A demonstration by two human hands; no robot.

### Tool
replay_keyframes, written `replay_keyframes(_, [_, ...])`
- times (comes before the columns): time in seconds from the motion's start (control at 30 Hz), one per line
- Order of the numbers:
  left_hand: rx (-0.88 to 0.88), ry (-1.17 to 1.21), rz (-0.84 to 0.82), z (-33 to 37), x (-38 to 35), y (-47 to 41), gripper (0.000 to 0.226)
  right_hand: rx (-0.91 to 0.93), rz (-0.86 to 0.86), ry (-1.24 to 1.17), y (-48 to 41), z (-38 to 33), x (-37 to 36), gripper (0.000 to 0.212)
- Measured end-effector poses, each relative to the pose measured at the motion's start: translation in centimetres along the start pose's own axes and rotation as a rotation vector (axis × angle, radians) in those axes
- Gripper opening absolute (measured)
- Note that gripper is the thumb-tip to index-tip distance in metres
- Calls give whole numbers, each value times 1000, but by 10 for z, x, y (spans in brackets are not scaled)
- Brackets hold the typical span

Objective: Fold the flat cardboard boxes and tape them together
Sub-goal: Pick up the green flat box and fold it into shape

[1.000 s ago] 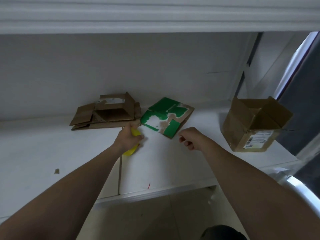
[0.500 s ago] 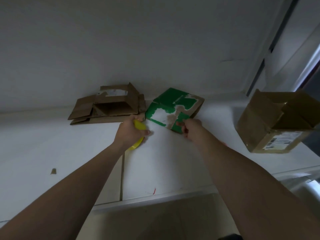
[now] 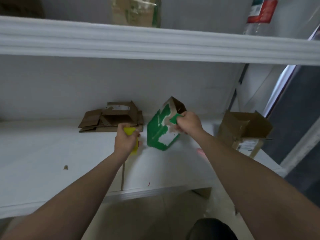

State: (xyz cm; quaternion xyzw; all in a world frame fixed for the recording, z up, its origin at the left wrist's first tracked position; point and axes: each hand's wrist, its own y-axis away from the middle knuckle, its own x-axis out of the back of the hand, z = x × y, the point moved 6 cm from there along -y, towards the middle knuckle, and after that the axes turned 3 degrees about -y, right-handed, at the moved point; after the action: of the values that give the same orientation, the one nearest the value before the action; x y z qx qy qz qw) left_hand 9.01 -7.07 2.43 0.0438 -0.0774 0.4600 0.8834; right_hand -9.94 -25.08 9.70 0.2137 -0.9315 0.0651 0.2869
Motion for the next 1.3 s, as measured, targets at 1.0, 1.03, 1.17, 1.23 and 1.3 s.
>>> replay_keyframes(1.0, [172,83,84,-11,85,-22,59,192,-45,17,23,-29,-72,34])
replay_keyframes(1.03, [161,62,70,-11,84,-22,58,197,-67,12,22,-27,-75,27])
replay_keyframes(1.17, [154,61,14,-19,87,-21,87,168,-173,-104,24,-16,-83,32])
replay_keyframes(1.23, [170,64,-8,-25,86,-21,96,176,-211,-134,27,-14,-83,38])
replay_keyframes(1.3, [180,48,-40,-29,82,-18,88,196,-241,-117,29,-13,-84,44])
